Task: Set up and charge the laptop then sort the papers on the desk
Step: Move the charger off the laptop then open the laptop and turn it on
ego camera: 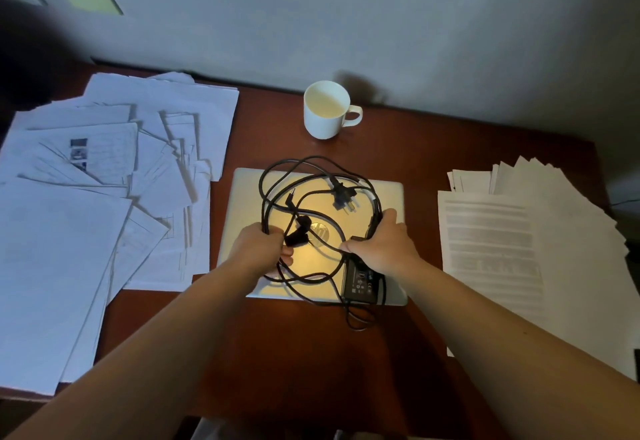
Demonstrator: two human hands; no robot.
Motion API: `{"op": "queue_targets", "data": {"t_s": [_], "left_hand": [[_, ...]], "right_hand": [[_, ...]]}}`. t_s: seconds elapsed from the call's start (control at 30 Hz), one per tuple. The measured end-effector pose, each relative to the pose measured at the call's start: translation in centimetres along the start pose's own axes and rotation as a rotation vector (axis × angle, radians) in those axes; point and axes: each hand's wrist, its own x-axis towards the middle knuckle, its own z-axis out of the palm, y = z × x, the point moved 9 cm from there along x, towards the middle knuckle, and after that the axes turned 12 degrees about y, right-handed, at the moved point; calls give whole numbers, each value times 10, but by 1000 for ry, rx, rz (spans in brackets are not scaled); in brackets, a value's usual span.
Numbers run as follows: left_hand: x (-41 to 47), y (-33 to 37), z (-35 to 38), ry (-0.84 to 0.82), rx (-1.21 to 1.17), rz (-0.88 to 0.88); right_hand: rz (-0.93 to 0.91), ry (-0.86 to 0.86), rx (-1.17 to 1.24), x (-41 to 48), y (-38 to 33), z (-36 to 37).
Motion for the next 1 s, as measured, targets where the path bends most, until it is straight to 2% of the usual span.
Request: {"op": "queue_targets", "data": {"t_s": [0.23, 0.33, 0.47, 0.63, 0.9, 1.0], "left_hand": [[-26, -3, 30, -234, -322, -87], [-35, -3, 41, -321, -350, -123], [-30, 8, 25, -321, -317, -70], [-27, 22, -29, -313, -339, -17], [-13, 21, -165, -171, -401, 9], [4, 15, -208, -112, -385, -12]], "right_hand": [[20, 12, 41, -6, -1, 1], [46, -24, 108, -11, -8, 6], [48, -13, 126, -17, -23, 4], [-27, -20, 162, -32, -61, 4], [-221, -26, 254, -73, -181, 40], [-236, -35, 268, -82, -217, 67]]}}
